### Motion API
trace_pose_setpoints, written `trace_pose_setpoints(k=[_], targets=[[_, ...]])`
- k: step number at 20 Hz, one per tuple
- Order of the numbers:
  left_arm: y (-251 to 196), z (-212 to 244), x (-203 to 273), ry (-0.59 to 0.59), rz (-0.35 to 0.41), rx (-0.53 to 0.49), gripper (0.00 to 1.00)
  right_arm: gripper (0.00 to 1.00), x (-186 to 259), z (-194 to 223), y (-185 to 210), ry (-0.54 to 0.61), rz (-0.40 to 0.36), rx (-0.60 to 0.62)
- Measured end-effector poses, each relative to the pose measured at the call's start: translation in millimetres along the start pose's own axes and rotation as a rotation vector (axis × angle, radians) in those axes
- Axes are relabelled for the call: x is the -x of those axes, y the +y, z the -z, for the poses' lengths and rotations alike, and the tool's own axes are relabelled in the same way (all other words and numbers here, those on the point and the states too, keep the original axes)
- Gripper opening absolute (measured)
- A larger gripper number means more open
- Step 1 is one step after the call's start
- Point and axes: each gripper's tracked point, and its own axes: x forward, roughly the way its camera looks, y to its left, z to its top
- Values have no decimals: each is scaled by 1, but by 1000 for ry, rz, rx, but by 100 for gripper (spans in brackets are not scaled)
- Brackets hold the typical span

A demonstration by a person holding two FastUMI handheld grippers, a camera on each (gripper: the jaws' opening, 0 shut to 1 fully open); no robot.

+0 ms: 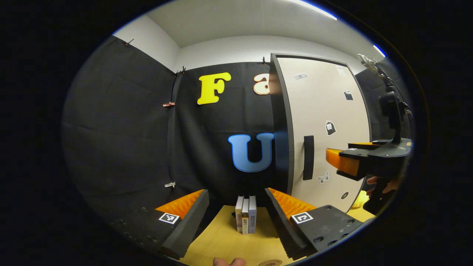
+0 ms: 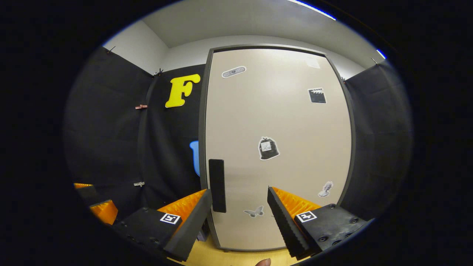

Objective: Open the cabinet door with the right hand, grasp the bottle in the cabinet with the left hand and place it on the coaster, then close the cabinet door with the right hand.

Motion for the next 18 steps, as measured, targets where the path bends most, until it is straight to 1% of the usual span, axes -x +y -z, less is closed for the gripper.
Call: trace_pose_setpoints(k=[3,6,7,8,9,10,11,12,13,14,16,17,18], targets=[[6,6,-5,12,-6,8,95,97,-26,11,12,3,8,15],[12,11,-9,22,-14,16,95,97,-50,22,25,20,9,-4],[13,13,-8,25,-17,20,95,92,-55,26,28,27,2,-11],[15,14,-9,28,-19,24,95,89,-63,28,29,29,15,-16],[17,14,-9,29,-22,25,95,77,-68,28,29,25,23,-20],[19,16,-8,31,-25,26,95,69,-73,28,28,19,36,-25],[21,18,-8,36,-29,25,95,55,-79,30,31,21,34,-42],[23,21,-7,41,-33,26,95,50,-78,28,31,21,37,-54],[24,22,-6,47,-35,26,95,49,-94,36,27,31,53,-70],[26,24,-5,52,-40,26,95,33,-74,26,23,22,63,-69],[28,27,-1,61,-44,26,95,33,-82,28,28,15,71,-41],[28,27,1,62,-46,26,95,24,-80,29,30,15,60,-27],[28,27,2,62,-47,26,95,24,-80,30,30,25,49,-34]])
